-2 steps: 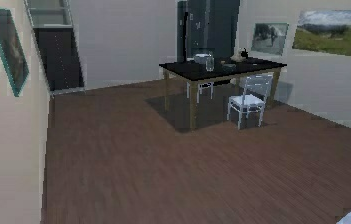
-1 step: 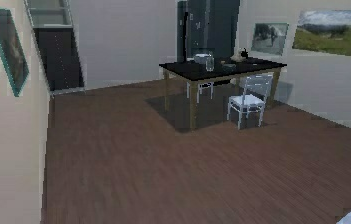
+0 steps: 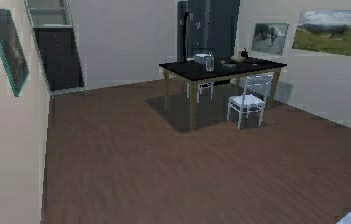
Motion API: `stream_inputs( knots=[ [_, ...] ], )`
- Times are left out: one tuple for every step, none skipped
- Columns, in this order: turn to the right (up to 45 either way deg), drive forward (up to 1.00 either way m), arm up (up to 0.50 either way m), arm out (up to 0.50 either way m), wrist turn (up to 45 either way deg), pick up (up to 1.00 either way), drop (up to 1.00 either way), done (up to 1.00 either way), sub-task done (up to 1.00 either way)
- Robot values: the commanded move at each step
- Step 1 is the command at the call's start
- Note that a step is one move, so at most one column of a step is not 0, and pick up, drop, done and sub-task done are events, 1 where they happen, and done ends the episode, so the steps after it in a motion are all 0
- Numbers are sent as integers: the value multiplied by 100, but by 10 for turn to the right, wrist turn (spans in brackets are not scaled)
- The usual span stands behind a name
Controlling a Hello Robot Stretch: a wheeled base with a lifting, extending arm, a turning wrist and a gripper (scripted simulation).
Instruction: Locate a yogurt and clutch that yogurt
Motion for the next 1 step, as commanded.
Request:
stream_inputs(
  knots=[
    [0,0,0,0,0,0,0,100,0]
  ],
)
